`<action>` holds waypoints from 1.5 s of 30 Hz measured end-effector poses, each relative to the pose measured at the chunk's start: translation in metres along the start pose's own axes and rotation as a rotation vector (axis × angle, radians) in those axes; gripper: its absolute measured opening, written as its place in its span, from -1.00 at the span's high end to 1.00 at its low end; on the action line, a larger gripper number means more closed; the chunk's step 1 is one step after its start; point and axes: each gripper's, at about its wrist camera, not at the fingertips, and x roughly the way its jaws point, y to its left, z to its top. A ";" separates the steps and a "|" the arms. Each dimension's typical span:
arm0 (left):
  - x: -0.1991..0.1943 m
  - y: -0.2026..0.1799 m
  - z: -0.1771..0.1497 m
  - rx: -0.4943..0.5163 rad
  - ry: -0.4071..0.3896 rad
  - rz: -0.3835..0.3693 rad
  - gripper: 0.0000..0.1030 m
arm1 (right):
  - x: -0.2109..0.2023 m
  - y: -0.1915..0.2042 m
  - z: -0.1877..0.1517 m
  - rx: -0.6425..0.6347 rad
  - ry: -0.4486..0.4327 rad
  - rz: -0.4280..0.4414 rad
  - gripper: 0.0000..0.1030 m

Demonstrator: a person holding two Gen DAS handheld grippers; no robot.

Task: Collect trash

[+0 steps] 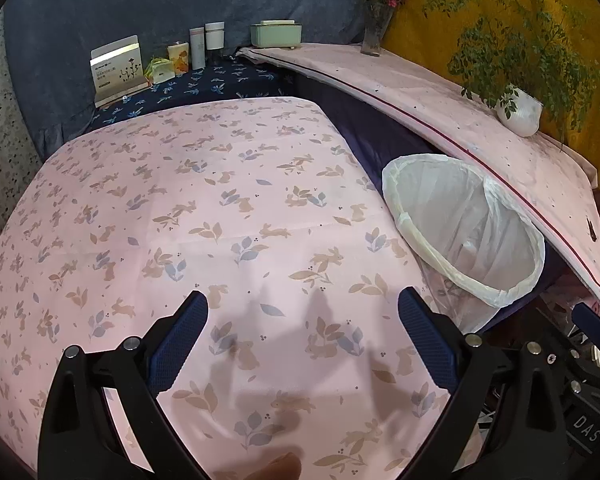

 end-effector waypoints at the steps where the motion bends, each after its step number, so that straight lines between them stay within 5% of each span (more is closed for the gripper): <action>1: 0.000 0.000 0.000 0.000 0.000 0.001 -0.78 | 0.000 0.000 -0.001 0.001 -0.002 -0.001 -0.75; 45: -0.004 -0.008 -0.003 0.050 -0.039 0.034 -0.78 | -0.004 0.004 -0.012 0.003 -0.039 -0.037 -0.75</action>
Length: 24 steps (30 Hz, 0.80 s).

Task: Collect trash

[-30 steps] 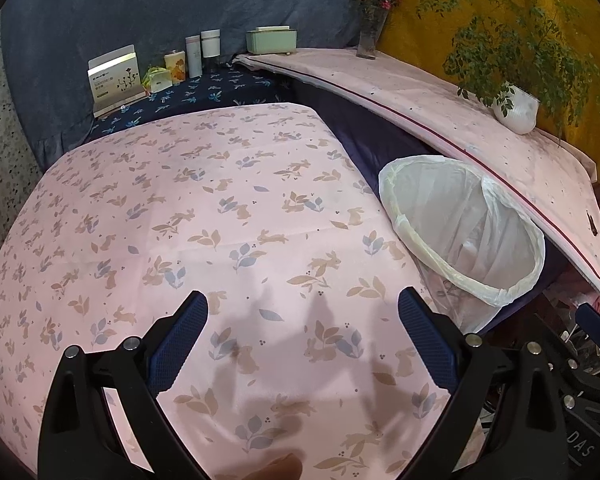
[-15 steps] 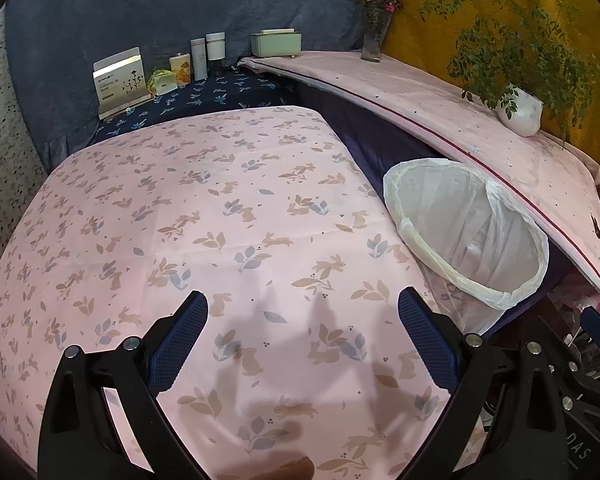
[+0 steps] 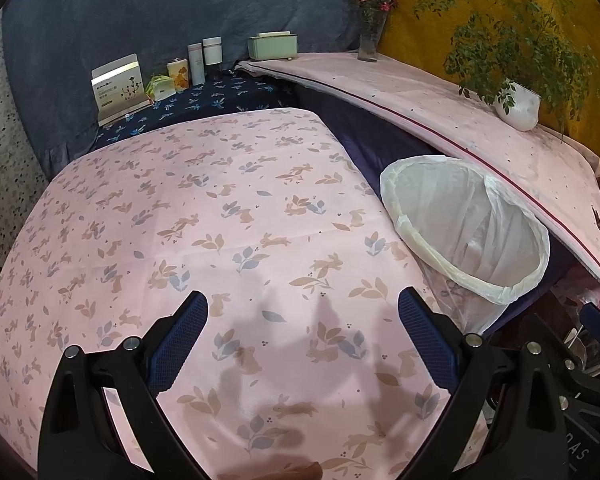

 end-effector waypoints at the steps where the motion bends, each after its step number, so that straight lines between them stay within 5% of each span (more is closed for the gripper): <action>1: 0.000 0.000 0.000 0.001 -0.001 0.001 -0.78 | 0.000 0.000 0.000 0.000 0.000 0.000 -0.75; 24: -0.003 -0.003 0.002 0.015 -0.011 0.015 -0.78 | 0.001 0.001 -0.003 -0.002 0.005 -0.003 -0.75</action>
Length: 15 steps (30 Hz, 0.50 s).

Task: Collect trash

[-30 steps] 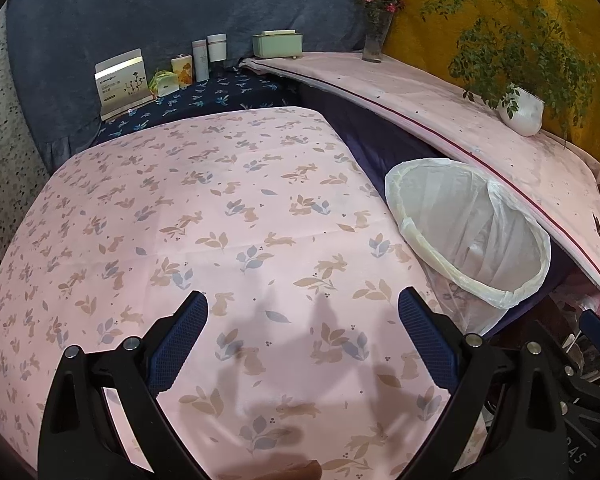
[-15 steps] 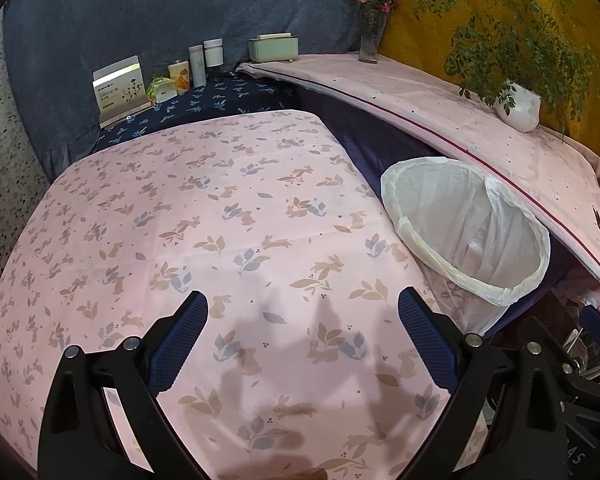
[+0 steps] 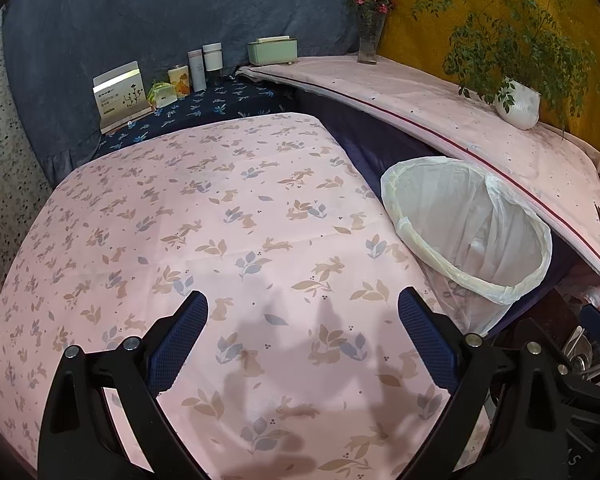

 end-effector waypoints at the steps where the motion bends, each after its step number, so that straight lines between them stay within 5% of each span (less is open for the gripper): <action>1: 0.000 0.000 0.000 0.000 0.000 0.000 -0.78 | 0.000 0.000 0.000 0.000 0.000 0.001 -0.75; 15: 0.000 0.000 -0.001 0.004 0.001 0.000 -0.78 | 0.000 0.000 0.000 0.000 0.001 0.000 -0.75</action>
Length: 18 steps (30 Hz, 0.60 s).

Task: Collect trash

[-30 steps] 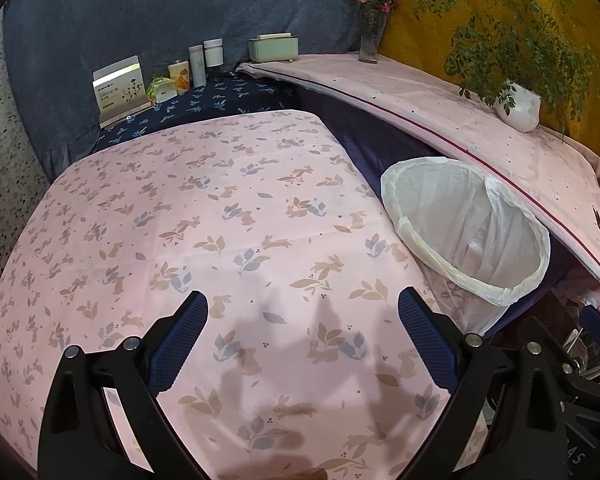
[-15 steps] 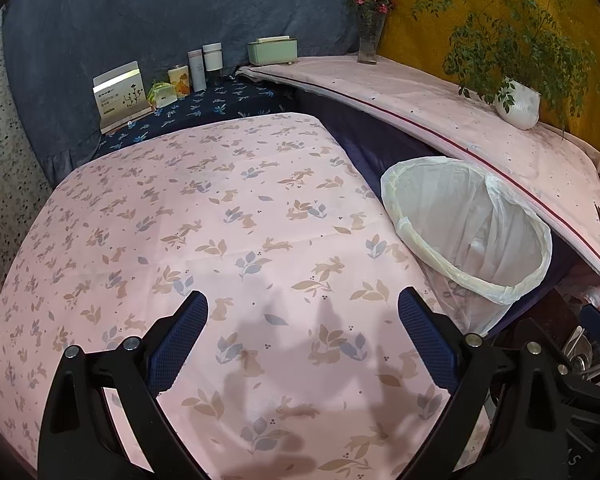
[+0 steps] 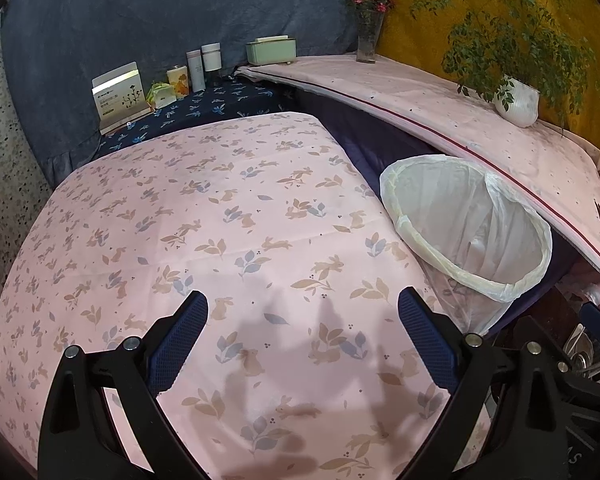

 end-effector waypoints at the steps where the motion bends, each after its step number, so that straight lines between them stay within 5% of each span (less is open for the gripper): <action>1: 0.000 0.000 0.000 0.001 -0.001 0.001 -0.78 | 0.000 0.000 0.000 0.000 0.000 -0.001 -0.75; 18: 0.000 -0.002 -0.001 -0.009 0.001 -0.003 -0.78 | 0.000 -0.002 0.000 0.012 -0.004 -0.008 -0.75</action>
